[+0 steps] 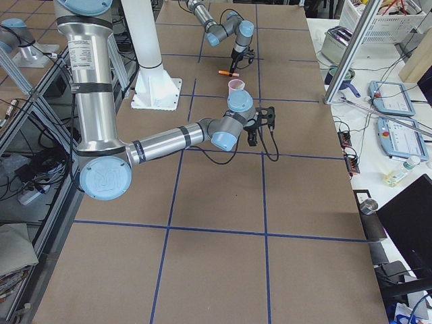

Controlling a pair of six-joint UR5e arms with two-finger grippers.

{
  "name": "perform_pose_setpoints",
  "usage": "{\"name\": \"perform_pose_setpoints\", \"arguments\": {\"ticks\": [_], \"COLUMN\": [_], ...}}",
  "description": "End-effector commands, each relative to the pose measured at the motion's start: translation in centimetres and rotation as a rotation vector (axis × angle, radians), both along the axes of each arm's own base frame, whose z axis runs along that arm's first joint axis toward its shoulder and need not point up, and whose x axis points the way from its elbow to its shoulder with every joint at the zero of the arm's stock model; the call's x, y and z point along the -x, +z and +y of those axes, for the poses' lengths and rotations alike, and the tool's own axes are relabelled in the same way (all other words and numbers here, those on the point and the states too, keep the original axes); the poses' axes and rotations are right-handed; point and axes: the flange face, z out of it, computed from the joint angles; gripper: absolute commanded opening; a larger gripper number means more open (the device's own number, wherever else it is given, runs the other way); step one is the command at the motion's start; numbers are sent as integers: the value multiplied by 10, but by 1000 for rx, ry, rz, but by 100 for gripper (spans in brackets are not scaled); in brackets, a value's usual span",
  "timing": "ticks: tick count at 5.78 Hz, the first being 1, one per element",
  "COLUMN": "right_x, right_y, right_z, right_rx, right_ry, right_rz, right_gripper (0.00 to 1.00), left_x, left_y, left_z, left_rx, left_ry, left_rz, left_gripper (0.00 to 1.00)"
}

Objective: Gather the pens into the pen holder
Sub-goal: 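Lift the orange marker with the left gripper and carry it over the pink cup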

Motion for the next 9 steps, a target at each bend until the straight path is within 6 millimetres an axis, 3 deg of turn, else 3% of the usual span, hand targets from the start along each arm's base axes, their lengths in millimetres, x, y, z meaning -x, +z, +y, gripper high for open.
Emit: {"name": "perform_pose_setpoints", "arguments": {"ticks": [1, 2, 3, 4, 5, 6, 7, 8, 9], "right_x": [-1, -5, -7, -9, -16, -17, -17, -17, -17], "right_y": [-1, -1, -1, -2, -7, -8, -9, -10, -10], "right_z": [0, -1, -1, -2, -3, -3, -3, -3, -4], "right_rx": [2, 7, 6, 5, -4, -7, -8, -9, -9], "right_ry": [-6, -10, -8, -5, 7, 9, 9, 9, 10], "right_rz": [-5, -12, -13, -14, -20, -21, -22, -24, -23], "right_gripper": [99, 99, 99, 99, 99, 100, 100, 100, 100], "left_x": [-1, 0, 1, 15, 53, 77, 86, 76, 37], "left_y": [-1, 0, -3, -28, -79, -131, -163, -178, -192], "left_z": [2, 2, 3, -2, -10, -10, -7, 3, 37], "left_rx": [-4, -8, -12, -41, -120, -302, -388, -424, -518], "left_ry": [1, -2, -3, -23, -84, -246, -285, -417, -513], "left_rz": [-1, -4, 2, 45, 124, 137, 221, 286, 297], "left_gripper": [39, 14, 0, 0, 0, 0, 0, 0, 0]}}
